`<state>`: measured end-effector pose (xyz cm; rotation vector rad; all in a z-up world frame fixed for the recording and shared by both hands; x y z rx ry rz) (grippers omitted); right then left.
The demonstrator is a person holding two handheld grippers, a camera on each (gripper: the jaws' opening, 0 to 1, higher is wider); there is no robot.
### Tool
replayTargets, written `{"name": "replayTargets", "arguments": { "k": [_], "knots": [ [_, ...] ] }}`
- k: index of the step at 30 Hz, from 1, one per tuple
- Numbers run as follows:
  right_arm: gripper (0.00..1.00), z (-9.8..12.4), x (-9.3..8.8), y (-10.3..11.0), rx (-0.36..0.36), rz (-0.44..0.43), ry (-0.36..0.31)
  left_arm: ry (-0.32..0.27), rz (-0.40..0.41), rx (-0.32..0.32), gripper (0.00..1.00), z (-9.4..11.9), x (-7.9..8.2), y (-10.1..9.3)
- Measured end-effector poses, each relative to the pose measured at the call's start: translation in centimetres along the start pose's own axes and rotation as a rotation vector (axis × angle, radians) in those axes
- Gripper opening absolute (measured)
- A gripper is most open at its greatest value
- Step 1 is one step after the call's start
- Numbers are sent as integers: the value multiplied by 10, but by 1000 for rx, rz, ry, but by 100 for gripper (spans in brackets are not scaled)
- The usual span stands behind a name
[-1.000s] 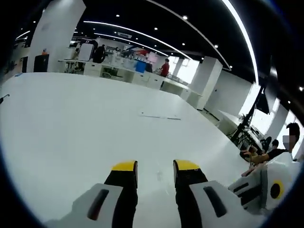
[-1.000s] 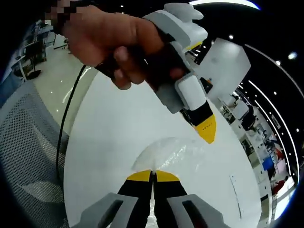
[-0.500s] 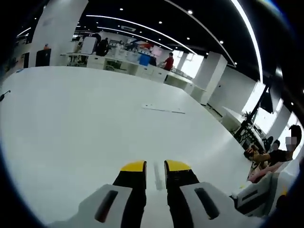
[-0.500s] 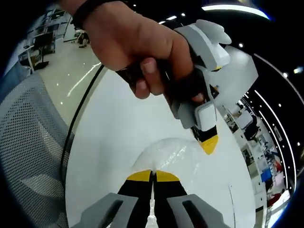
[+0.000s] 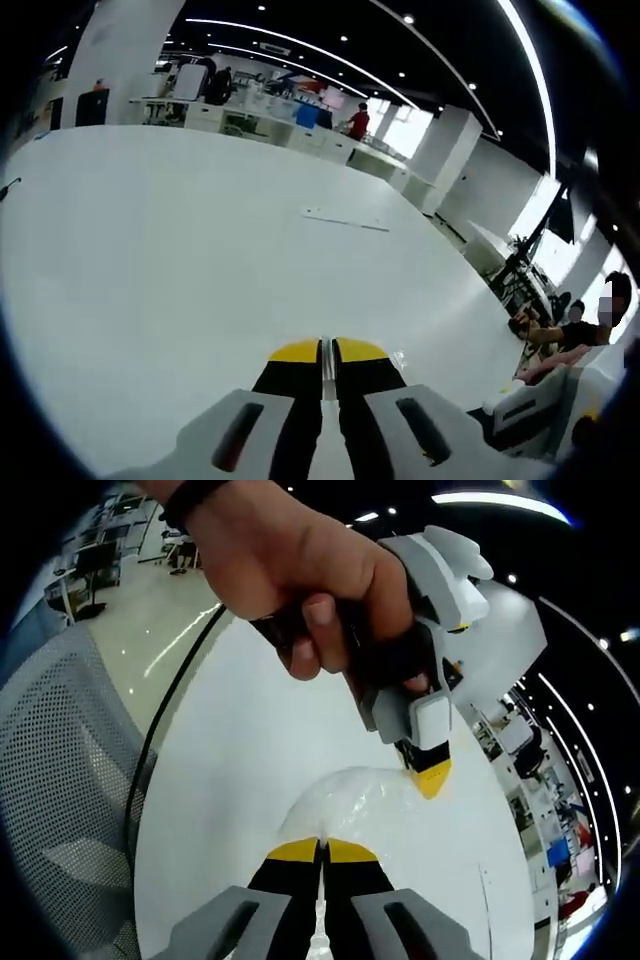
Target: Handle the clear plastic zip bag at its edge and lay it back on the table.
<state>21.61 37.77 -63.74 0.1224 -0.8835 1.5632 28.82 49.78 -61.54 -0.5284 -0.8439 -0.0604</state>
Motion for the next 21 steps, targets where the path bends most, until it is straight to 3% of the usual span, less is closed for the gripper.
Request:
{"name": "replayTargets", "arguments": {
  "k": [15, 21],
  "knots": [
    [0, -1, -14, -8, -13, -38, 34, 42, -9, 35, 1, 8, -12, 6],
    [0, -1, -20, -11, -19, -44, 47, 45, 22, 30, 1, 11, -15, 5]
  ]
}}
Point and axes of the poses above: the point that each gripper's makers call its tool centre point, and the gripper's own axes: z roughly backward along the fingers, y roughly to its left, x roughly out of its top, the point moved 8 cm from there along z, roughly backward along the fingers, and after that the axes turned 3 degrees about y, right-handed, at the moved point
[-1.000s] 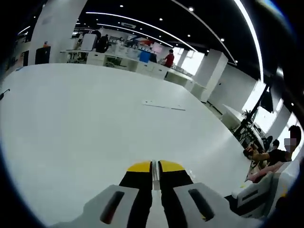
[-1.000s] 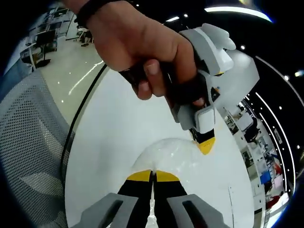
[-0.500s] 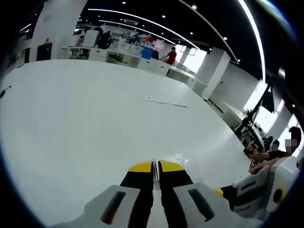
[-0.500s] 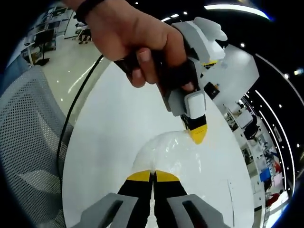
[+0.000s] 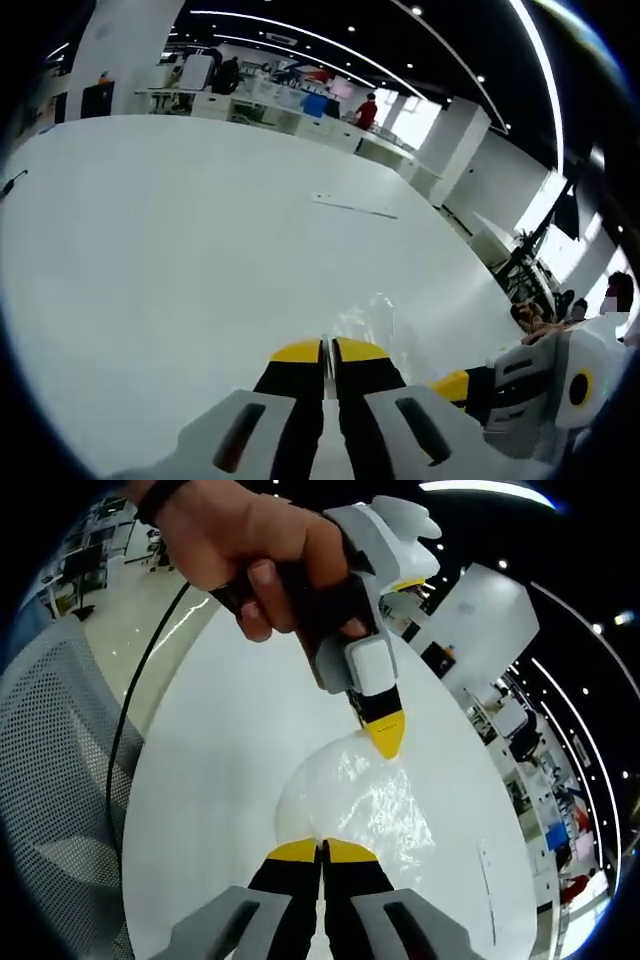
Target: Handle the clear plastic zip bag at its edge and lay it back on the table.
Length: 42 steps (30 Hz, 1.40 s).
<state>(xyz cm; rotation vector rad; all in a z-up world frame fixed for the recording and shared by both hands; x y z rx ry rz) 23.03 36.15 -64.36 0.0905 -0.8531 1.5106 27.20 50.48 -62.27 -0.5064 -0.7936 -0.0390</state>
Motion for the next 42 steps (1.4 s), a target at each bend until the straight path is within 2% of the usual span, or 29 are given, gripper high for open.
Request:
{"name": "replayTargets", "arguments": {
  "k": [7, 15, 21, 25, 29, 37, 42],
  "knots": [
    [0, -3, -8, -3, -1, -9, 17, 6, 34, -3, 0, 5, -7, -2],
    [0, -5, -18, -9, -4, -14, 41, 14, 121, -8, 0, 4, -19, 5],
    [0, -5, -24, -9, -1, -14, 55, 33, 135, -20, 0, 8, -30, -1],
    [0, -6, -26, -11, -2, -21, 60, 36, 145, -25, 0, 7, -31, -1],
    [0, -5, -29, -12, 2, -30, 66, 66, 159, -30, 0, 3, -38, 2],
    [0, -4, -30, -7, 36, -46, 64, 62, 189, -15, 0, 4, -41, 1],
    [5, 0, -32, -3, 59, -56, 63, 57, 194, 6, 0, 3, -43, 2]
  ]
}}
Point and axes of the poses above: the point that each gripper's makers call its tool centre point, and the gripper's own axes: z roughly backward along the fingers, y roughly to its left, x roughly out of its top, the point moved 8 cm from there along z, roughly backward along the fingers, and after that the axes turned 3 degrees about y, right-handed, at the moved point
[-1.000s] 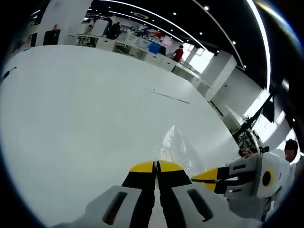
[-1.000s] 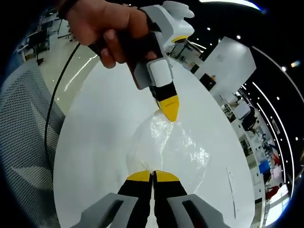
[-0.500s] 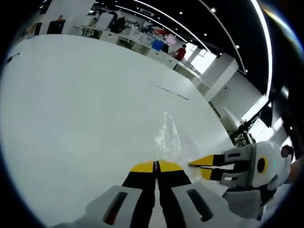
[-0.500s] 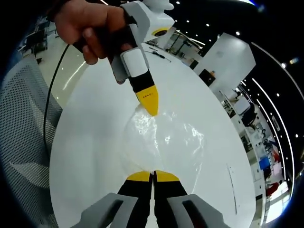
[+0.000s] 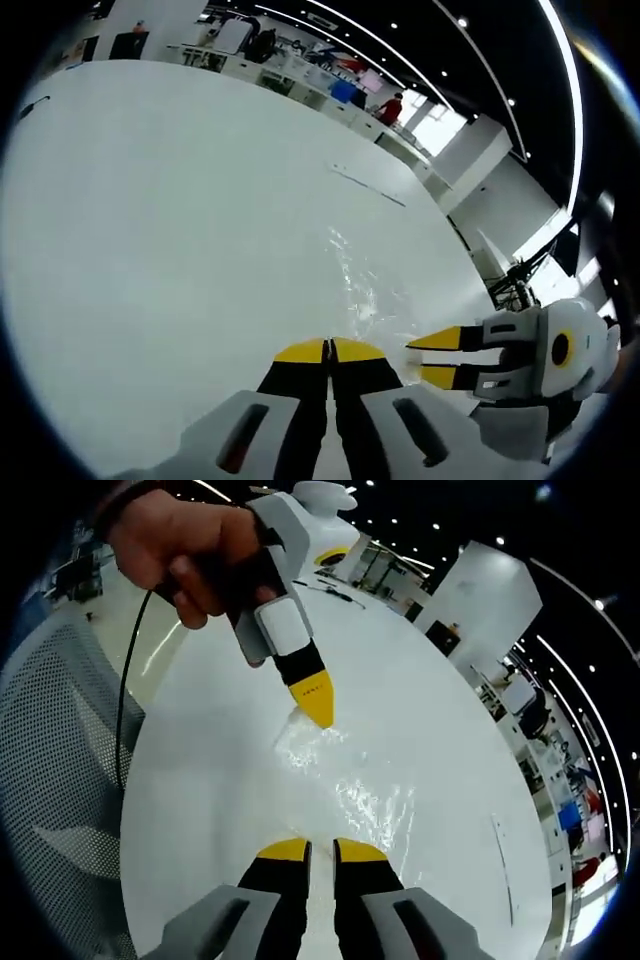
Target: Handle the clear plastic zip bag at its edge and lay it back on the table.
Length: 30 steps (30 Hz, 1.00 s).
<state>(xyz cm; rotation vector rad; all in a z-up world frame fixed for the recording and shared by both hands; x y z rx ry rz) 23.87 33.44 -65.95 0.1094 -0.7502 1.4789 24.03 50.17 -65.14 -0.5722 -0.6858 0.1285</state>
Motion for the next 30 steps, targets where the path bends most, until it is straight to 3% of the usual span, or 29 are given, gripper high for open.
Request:
{"name": "replayTargets", "arguments": {
  "k": [3, 9, 21, 30],
  "knots": [
    [5, 4, -2, 2, 8, -12, 0, -3, 15, 10, 0, -3, 2, 6],
    [7, 10, 4, 9, -2, -78, -38, -6, 21, 21, 0, -5, 0, -1],
    [15, -5, 29, 28, 1, -125, -60, -2, 18, 12, 0, -10, 2, -14],
    [20, -14, 34, 29, -15, -162, -47, -11, 29, 0, 0, -10, 2, -16]
  ]
}}
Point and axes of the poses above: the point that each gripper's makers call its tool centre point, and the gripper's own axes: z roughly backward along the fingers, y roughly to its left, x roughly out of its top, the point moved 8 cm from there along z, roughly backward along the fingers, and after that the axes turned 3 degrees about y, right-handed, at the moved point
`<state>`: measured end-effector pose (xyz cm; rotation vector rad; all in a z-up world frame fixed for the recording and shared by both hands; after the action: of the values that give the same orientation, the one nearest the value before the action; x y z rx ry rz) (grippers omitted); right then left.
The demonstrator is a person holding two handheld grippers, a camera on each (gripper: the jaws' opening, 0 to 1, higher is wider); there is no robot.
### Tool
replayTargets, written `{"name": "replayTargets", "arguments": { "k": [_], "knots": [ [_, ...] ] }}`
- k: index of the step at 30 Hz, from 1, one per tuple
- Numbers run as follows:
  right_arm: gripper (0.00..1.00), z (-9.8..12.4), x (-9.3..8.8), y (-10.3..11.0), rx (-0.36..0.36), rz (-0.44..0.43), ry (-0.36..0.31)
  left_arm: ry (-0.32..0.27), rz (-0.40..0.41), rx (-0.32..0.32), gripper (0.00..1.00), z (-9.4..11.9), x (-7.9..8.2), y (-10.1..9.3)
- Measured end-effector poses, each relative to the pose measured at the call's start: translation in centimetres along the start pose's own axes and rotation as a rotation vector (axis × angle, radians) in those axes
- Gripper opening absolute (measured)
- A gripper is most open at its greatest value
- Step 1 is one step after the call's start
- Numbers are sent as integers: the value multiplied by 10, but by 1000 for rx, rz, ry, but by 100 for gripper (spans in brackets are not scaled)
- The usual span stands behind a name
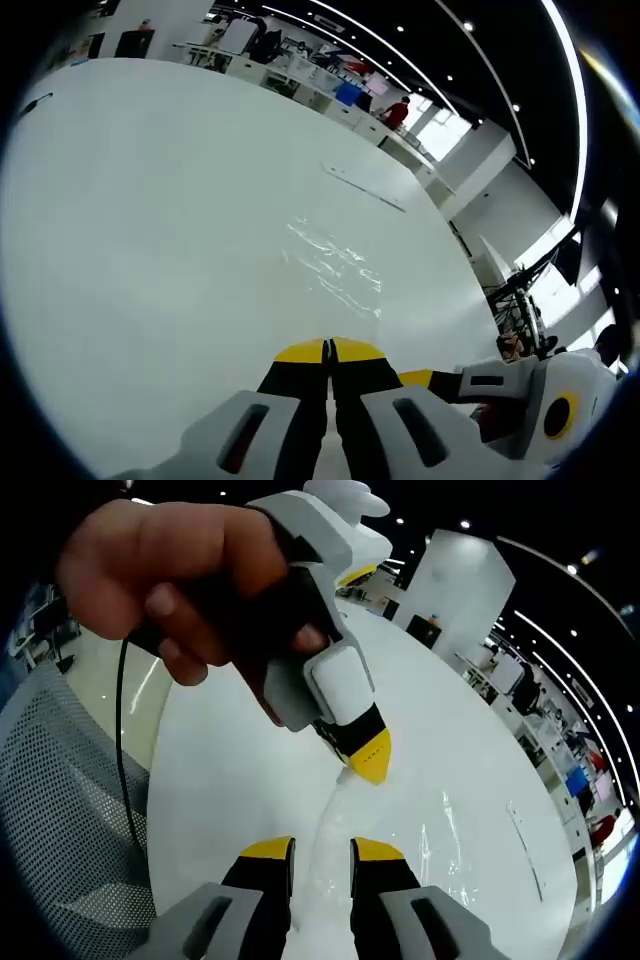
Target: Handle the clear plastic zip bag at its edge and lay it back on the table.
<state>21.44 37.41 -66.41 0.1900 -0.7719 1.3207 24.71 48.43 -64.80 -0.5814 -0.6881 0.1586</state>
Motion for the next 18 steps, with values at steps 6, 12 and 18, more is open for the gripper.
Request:
{"name": "replayTargets", "arguments": {
  "k": [6, 12, 18],
  "knots": [
    [19, -5, -4, -4, -55, -29, 45, -7, 6, 2, 0, 4, -1, -4],
    [15, -6, 0, -1, -59, -39, 36, -30, 76, -23, 0, 3, -4, -8],
    [7, -6, -2, -1, -68, -66, 41, -30, 92, -22, 0, 3, -10, -10]
  ]
}}
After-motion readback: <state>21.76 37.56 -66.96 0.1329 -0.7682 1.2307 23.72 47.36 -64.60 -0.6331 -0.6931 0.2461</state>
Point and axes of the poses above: the point that each gripper's makers call its tool centre point, and the gripper's own axes: z roughly backward along the fingers, y roughly to its left, x roughly out of its top, the point moved 8 cm from there along z, roughly backward along the fingers, and after that the axes turned 3 degrees about y, right-handed, at the moved point
